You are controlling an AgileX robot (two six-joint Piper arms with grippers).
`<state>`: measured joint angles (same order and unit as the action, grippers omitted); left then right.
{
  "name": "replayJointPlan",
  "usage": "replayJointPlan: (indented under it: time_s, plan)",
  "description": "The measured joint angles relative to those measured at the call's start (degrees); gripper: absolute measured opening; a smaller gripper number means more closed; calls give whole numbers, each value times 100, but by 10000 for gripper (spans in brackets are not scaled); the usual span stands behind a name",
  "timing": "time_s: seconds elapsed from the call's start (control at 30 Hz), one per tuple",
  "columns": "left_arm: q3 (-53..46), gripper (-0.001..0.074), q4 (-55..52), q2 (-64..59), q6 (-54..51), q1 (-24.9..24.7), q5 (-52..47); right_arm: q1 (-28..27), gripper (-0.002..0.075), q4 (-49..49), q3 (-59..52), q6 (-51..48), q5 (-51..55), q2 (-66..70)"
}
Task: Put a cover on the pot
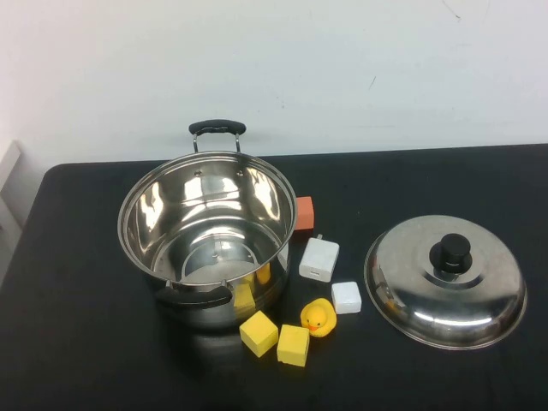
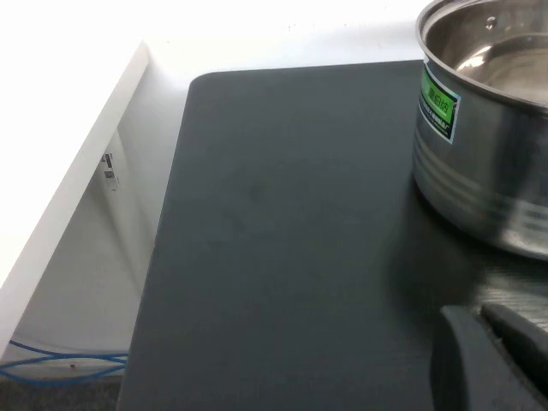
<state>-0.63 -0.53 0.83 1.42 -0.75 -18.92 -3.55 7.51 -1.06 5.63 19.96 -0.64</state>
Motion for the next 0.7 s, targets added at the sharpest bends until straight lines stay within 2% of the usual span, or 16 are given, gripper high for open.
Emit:
replayJointPlan:
  time_s: [0.7]
  plan:
    - [0,-1,0,0,0,0,0,0,-2,132,0,-177,10,0]
